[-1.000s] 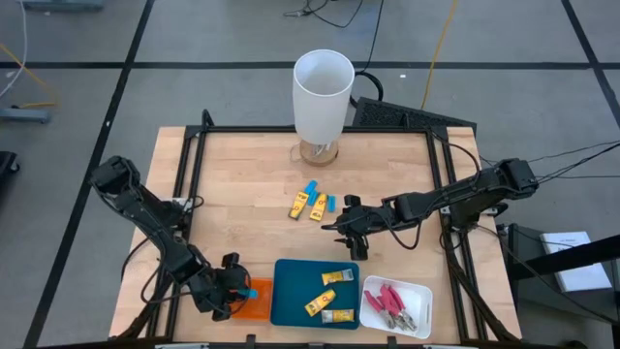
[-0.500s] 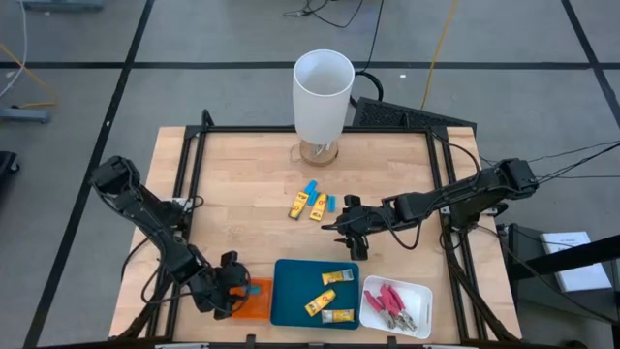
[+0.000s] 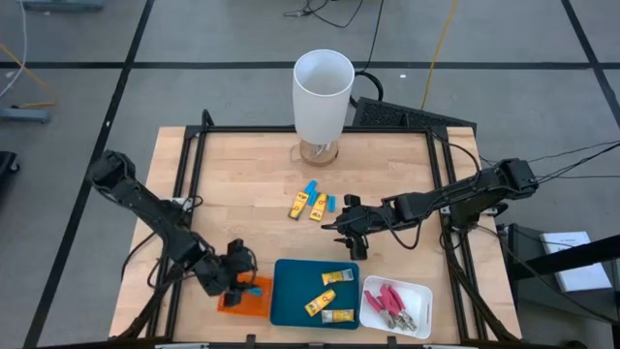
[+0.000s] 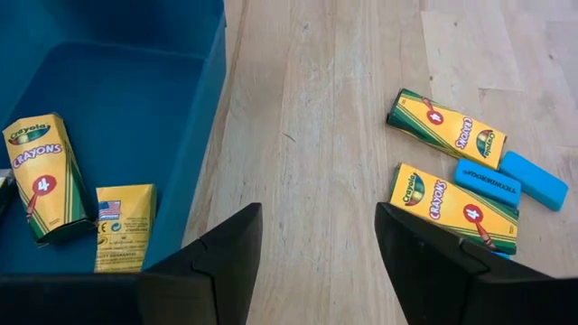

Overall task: Pick & Place School Supplies
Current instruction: Put the blue eraser into the orange bin

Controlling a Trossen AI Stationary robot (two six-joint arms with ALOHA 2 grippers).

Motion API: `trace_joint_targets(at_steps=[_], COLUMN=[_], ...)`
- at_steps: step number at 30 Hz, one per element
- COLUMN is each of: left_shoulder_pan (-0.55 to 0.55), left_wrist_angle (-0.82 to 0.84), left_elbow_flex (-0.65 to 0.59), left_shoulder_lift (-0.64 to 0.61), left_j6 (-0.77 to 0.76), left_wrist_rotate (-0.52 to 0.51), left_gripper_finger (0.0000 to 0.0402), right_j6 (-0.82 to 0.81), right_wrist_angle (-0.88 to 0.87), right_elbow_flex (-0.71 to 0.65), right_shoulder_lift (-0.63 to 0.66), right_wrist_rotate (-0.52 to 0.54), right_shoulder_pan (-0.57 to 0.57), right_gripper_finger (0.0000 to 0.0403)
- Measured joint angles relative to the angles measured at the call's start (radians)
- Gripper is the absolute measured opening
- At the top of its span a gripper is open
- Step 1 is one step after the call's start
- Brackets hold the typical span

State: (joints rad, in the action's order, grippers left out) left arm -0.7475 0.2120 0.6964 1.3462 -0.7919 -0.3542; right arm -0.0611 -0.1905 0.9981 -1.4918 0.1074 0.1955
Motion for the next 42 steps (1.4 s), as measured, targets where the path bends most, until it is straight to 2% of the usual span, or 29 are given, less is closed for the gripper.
trace_joint_targets(at_steps=[4, 11, 19, 22, 27, 31, 35, 38, 42], left_shoulder_pan=[0.066, 0.175, 0.364, 0.435, 0.523, 0.567, 0.596, 0.605, 0.611], left_wrist_angle=[-0.001, -0.006, -0.008, -0.007, -0.007, -0.009, -0.012, -0.022, -0.066], left_elbow_flex=[0.000, 0.000, 0.000, 0.000, 0.000, 0.000, 0.000, 0.000, 0.001], left_shoulder_lift=[-0.040, -0.069, -0.069, -0.069, -0.069, -0.064, -0.058, -0.040, -0.013], left_j6=[0.083, 0.197, 0.313, 0.346, 0.390, 0.396, 0.395, 0.396, 0.421], left_wrist_rotate=[-0.090, -0.092, -0.128, -0.130, -0.126, -0.125, -0.117, -0.103, -0.068], left_gripper_finger=[0.0244, 0.0244, 0.0244, 0.0244, 0.0244, 0.0244, 0.0244, 0.0244, 0.0244], right_j6=[0.000, 0.022, 0.048, 0.025, 0.013, 0.027, -0.049, -0.056, -0.026], right_wrist_angle=[0.008, 0.042, 0.075, 0.095, 0.116, 0.124, 0.188, 0.182, 0.253], right_elbow_flex=[0.000, 0.000, -0.020, -0.059, -0.114, -0.130, -0.139, -0.143, -0.143], right_shoulder_lift=[0.000, -0.006, -0.012, -0.012, -0.012, -0.012, -0.057, -0.096, -0.167], right_wrist_rotate=[0.000, 0.012, 0.147, 0.181, 0.178, 0.123, 0.072, 0.075, 0.071], right_shoulder_pan=[-0.006, -0.010, -0.036, -0.060, -0.152, -0.234, -0.293, -0.306, -0.289], right_gripper_finger=[0.0207, 0.0207, 0.0207, 0.0207, 0.0211, 0.0236, 0.0280, 0.0303, 0.0310])
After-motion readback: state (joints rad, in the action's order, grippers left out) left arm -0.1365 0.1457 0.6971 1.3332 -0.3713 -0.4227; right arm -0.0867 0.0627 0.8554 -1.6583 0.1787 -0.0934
